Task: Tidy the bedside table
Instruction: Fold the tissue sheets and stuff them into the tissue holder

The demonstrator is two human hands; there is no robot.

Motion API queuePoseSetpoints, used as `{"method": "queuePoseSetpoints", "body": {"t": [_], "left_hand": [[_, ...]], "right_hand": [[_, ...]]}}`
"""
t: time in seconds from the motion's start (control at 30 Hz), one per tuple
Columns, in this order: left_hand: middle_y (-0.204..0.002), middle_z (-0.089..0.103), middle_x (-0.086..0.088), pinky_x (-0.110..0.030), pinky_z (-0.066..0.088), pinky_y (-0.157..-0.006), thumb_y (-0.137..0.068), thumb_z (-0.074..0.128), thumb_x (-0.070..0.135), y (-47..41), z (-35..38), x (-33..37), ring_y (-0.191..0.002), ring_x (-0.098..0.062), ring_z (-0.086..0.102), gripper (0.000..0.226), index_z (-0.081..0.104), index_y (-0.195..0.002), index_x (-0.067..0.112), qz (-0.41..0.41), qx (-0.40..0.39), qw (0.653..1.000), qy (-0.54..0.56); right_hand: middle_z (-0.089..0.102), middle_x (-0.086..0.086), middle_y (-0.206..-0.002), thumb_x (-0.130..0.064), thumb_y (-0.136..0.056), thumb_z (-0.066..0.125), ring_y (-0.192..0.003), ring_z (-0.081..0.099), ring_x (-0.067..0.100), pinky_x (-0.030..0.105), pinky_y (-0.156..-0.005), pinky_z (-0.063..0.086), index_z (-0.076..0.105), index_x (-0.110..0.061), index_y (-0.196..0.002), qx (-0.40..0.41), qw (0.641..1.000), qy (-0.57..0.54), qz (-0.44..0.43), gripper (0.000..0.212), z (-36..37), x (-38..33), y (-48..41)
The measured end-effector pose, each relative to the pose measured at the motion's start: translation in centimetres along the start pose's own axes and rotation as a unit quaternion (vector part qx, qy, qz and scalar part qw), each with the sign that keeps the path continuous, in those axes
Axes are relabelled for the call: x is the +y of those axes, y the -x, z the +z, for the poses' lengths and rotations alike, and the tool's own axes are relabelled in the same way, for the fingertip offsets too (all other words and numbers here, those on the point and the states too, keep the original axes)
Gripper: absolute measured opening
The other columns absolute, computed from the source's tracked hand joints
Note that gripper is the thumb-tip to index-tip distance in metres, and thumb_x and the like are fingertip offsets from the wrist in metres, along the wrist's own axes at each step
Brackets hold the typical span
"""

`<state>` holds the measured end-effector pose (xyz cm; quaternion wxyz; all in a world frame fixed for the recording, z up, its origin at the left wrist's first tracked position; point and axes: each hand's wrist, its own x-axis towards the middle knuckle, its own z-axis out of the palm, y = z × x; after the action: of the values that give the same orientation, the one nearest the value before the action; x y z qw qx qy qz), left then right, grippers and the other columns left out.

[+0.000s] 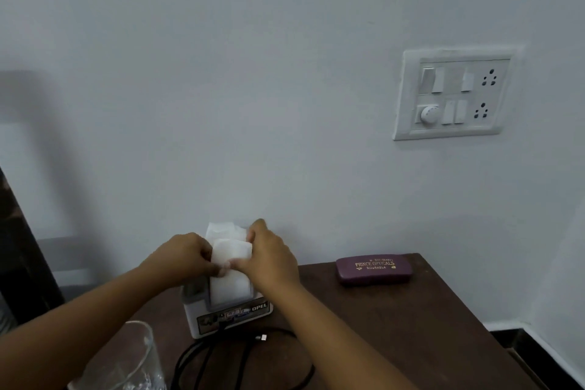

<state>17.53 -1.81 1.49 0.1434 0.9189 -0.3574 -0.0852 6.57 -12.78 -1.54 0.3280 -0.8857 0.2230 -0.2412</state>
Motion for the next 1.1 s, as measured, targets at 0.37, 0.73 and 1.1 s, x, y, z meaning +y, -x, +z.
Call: {"method": "queuePoseSetpoints", "body": {"t": [0.37,0.73,1.1], "left_hand": [[-0.072,0.059,-0.019,-0.027,0.050,-0.047,-0.089,0.059,0.020,1.5,1.2,-4.9,-0.049,-0.025,0.057,0.028,0.063,-0.087,-0.008,-0.173,-0.069,0.934,0.305],[-0.063,0.061,-0.013,-0.021,0.049,-0.036,-0.091,0.054,0.009,0.2,0.0,-4.7,-0.037,-0.014,0.059,0.021,0.064,-0.082,-0.008,-0.157,-0.064,0.935,0.311],[-0.120,0.063,-0.012,-0.019,0.044,-0.061,-0.093,0.052,0.030,0.6,-1.7,-4.3,-0.086,-0.022,0.063,0.037,0.057,-0.117,0.003,-0.157,-0.062,0.936,0.308]], "right_hand": [[0.046,0.000,-0.144,-0.027,-0.094,0.052,-0.130,0.044,0.012,0.022,-0.104,0.035,0.042,-0.017,-0.139,-0.034,0.959,-0.248,0.135,0.047,0.9,3.2,2.8],[0.041,-0.001,-0.147,-0.024,-0.099,0.038,-0.130,0.042,0.012,0.010,-0.089,0.029,0.034,-0.021,-0.144,0.014,0.959,-0.234,0.158,0.045,2.5,1.4,3.2],[0.032,0.000,-0.151,-0.033,-0.098,0.042,-0.137,0.033,0.015,0.026,-0.110,0.027,0.027,-0.022,-0.146,0.076,0.970,-0.195,0.126,0.052,1.9,2.9,5.0]]}}
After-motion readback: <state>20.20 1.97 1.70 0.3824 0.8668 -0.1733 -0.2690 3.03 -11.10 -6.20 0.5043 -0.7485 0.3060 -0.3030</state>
